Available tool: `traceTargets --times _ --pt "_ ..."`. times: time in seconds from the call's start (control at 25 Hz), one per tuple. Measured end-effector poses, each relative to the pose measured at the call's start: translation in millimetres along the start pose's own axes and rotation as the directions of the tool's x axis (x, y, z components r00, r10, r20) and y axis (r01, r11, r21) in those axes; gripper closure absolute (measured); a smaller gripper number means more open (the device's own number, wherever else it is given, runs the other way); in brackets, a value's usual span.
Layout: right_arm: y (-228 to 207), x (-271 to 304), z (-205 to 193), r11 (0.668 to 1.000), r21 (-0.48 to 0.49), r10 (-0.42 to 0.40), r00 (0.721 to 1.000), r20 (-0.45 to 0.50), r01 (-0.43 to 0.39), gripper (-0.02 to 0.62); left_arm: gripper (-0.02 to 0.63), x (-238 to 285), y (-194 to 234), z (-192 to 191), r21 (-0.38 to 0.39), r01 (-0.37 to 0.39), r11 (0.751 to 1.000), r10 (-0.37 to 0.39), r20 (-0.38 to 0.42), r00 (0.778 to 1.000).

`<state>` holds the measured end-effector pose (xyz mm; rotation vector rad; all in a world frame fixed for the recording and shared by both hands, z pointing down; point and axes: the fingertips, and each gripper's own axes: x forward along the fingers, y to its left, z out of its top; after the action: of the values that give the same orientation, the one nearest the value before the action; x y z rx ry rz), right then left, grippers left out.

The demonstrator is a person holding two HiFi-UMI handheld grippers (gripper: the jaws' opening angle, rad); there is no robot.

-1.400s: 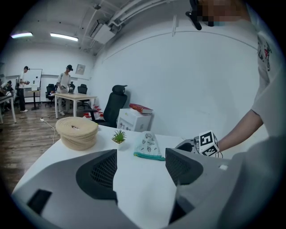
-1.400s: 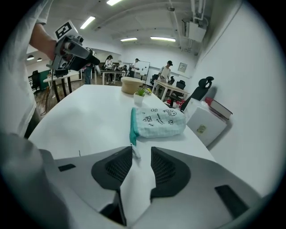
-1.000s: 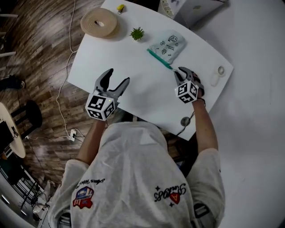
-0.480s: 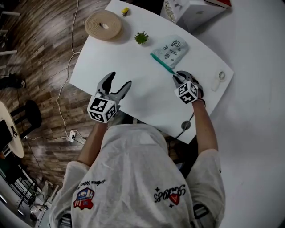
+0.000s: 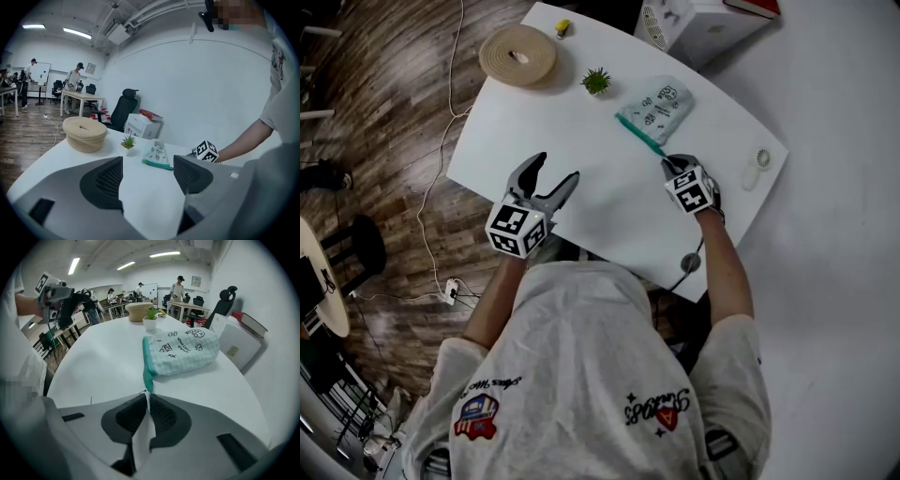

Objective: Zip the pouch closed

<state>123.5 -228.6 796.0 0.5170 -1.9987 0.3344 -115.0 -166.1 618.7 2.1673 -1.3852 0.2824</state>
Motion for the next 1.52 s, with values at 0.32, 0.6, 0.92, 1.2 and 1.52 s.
traceTargets --times 0.32,0.6,0.92,1.2,1.52 --pt "19.3 -32.4 10.7 0.997 0.067 0.027 0.996 0.079 -0.033 0.573 0.275 -0.3 -10.2 10.6 0.027 0.043 0.999 -0.043 0.004 0.999" --pt "25.1 -68.8 39.0 0.99 0.13 0.018 0.976 0.217 -0.048 0.575 0.275 4.2 -21.5 21.3 0.044 0.089 0.995 -0.09 0.023 0.996" --pt "26.1 -130.1 73.1 0.989 0.145 -0.047 0.942 0.332 -0.002 0.575 0.275 6.1 -34.6 44.2 0.07 0.146 0.987 -0.15 0.053 0.987" --pt "23.7 -179.9 95.9 0.981 0.186 -0.128 0.907 0.4 0.056 0.575 0.275 4.9 -43.4 70.8 0.104 0.183 0.978 -0.193 0.095 0.977" --pt "28.9 -229.2 106.1 0.957 0.286 -0.19 0.856 0.481 0.052 0.575 0.279 9.7 -66.3 96.8 0.142 0.294 0.945 -0.31 0.102 0.945"
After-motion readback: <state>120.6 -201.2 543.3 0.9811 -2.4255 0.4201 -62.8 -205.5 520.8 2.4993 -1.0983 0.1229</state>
